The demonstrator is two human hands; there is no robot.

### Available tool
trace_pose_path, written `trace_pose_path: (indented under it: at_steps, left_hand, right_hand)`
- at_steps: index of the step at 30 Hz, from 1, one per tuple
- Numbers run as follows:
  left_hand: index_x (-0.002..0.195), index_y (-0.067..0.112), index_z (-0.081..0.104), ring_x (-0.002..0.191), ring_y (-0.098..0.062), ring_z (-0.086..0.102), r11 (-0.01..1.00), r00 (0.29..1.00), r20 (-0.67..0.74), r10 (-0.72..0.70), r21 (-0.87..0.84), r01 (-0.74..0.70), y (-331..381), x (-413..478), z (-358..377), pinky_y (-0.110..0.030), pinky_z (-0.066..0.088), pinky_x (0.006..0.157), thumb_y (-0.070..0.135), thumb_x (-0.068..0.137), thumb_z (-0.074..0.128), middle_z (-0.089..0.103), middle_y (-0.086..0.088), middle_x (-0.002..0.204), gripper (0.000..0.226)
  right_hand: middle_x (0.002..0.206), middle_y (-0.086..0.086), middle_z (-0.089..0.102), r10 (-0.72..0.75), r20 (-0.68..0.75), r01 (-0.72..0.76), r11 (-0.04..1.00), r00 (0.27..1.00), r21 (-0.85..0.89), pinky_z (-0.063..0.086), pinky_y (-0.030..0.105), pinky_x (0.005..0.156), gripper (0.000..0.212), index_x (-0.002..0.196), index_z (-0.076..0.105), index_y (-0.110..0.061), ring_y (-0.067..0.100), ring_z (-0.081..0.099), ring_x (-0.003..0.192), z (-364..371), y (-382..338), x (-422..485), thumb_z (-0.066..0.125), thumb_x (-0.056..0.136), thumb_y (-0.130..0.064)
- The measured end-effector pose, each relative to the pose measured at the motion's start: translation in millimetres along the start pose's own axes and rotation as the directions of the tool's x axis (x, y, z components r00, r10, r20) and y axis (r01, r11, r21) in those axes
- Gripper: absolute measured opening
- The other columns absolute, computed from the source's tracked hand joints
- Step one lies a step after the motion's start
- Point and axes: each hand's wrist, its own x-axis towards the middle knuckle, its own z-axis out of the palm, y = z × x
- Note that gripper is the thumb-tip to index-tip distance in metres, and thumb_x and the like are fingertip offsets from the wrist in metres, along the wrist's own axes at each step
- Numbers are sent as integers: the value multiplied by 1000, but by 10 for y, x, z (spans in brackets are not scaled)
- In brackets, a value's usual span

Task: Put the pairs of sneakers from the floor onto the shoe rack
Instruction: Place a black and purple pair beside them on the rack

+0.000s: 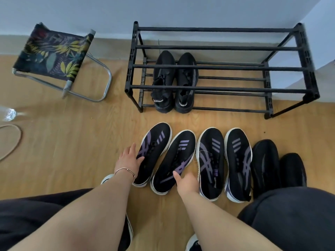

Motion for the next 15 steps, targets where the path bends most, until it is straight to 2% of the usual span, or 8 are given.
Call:
trace_pose_path:
  at_steps: [3, 6, 9, 12, 15]
  left_hand:
    - [157, 21, 24, 133, -37, 49, 997, 997, 67, -34, -70, 39, -31, 40, 52, -49, 46, 104, 37, 103, 47, 43, -12, 153, 61]
    - [155, 20, 29, 126, -37, 55, 992, 993, 101, -65, -102, 75, -57, 82, 84, -47, 48, 102, 34, 104, 45, 53, -15, 145, 55]
    - [151, 18, 36, 120, -36, 60, 994, 990, 141, -29, -105, 44, -42, 75, 95, -42, 49, 96, 31, 104, 47, 58, -15, 138, 50]
    - [151, 20, 38, 118, -33, 61, 983, 990, 139, -26, -175, 50, -76, 102, 80, -42, 52, 99, 31, 101, 55, 60, -12, 136, 54]
    - [148, 21, 43, 108, -26, 63, 962, 986, 161, -52, -257, 92, -110, 110, 71, -39, 53, 96, 30, 97, 62, 62, -4, 125, 55]
  right_hand:
    - [107, 8, 68, -44, 71, 39, 997, 996, 72, 52, 37, 85, 52, 115, 60, -8, 30, 65, 101, 70, 15, 68, 61, 93, -55]
    - [114, 9, 67, -53, 71, 43, 991, 996, 128, 52, 38, 91, 47, 119, 59, -8, 31, 64, 109, 98, 3, 128, 68, 92, -45]
    - [105, 7, 65, -34, 54, 23, 981, 998, 193, 52, 39, 89, 41, 112, 60, -7, 31, 64, 105, 109, 12, 151, 73, 90, -39]
    - [88, 1, 63, -31, 47, 17, 962, 998, 274, 51, 37, 81, 30, 96, 60, -12, 28, 63, 93, 95, 40, 154, 76, 88, -36]
    - [93, 0, 69, -60, 30, 46, 936, 998, 350, 53, 36, 85, 24, 97, 65, -15, 25, 65, 94, 37, 46, 166, 77, 87, -33]
